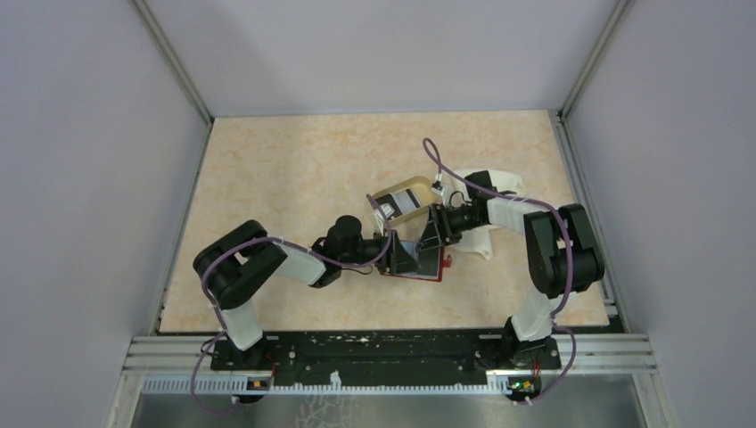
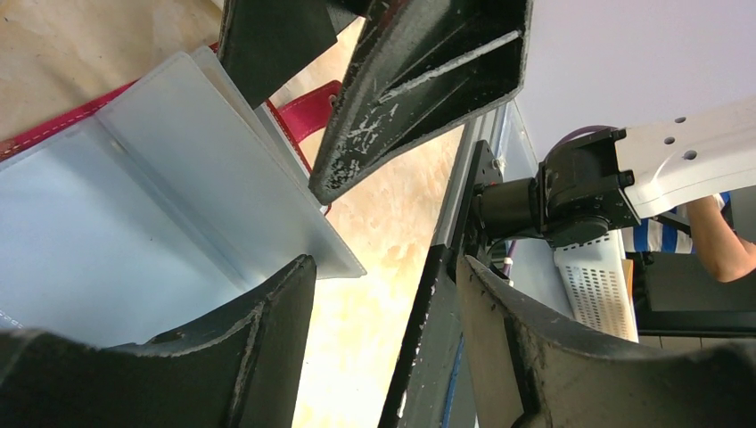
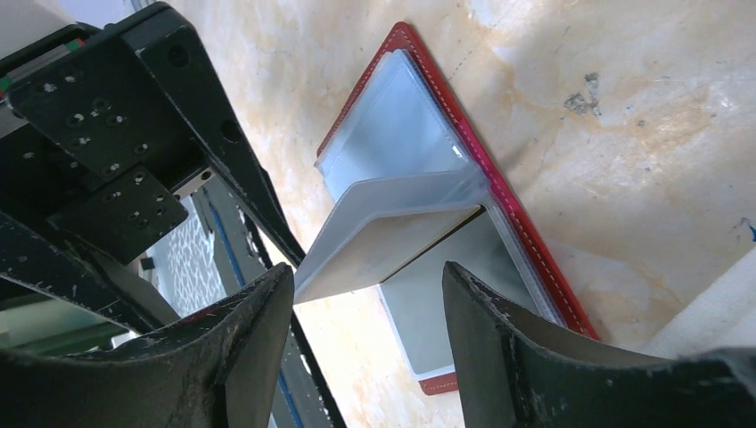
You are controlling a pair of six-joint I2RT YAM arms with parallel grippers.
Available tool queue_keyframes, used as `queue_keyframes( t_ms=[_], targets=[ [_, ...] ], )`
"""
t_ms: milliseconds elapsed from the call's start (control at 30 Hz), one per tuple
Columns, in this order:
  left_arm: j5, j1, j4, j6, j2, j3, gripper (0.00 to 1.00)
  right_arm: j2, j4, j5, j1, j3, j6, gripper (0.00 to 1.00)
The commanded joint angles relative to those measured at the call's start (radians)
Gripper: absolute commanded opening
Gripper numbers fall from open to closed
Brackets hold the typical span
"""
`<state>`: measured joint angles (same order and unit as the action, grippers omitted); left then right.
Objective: Put the credit cards into the card holder
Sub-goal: Turn over the card slot in the card holder.
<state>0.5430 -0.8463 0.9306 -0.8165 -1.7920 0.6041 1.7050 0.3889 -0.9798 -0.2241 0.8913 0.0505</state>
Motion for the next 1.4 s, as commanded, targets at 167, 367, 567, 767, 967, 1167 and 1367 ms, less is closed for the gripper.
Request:
queue_keyframes(
  t_ms=[167, 367, 567, 767, 967, 1167, 1367],
  targets=[
    [0.025, 0.001, 0.048, -0.006, -0.02, 0.03, 0.64, 0.001, -0.063, 0.039, 0.009, -0.005, -0.082, 0.61],
    [0.025, 0.001, 0.048, -0.007, -0.026, 0.034, 0.63, 0.006, -0.066, 0.063, 0.009, -0.005, -0.103, 0.59],
    [0.013, 0.001, 0.048, -0.005, -0.02, 0.027, 0.64, 0.013, -0.054, 0.11, 0.008, -0.001, -0.095, 0.48],
    [-0.041, 0.001, -0.006, 0.043, 0.05, -0.002, 0.64, 0.014, -0.039, 0.139, 0.009, 0.006, -0.076, 0.48],
    [-0.129, 0.001, -0.119, 0.132, 0.18, -0.043, 0.64, 0.015, -0.01, 0.123, 0.01, 0.024, -0.041, 0.54],
    [-0.228, 0.001, -0.117, 0.193, 0.311, -0.127, 0.64, 0.015, 0.003, 0.131, 0.011, 0.031, -0.006, 0.54],
    [-0.301, 0.001, -0.098, 0.245, 0.45, -0.199, 0.67, 0.008, 0.022, 0.136, 0.011, 0.041, 0.029, 0.56]
  ],
)
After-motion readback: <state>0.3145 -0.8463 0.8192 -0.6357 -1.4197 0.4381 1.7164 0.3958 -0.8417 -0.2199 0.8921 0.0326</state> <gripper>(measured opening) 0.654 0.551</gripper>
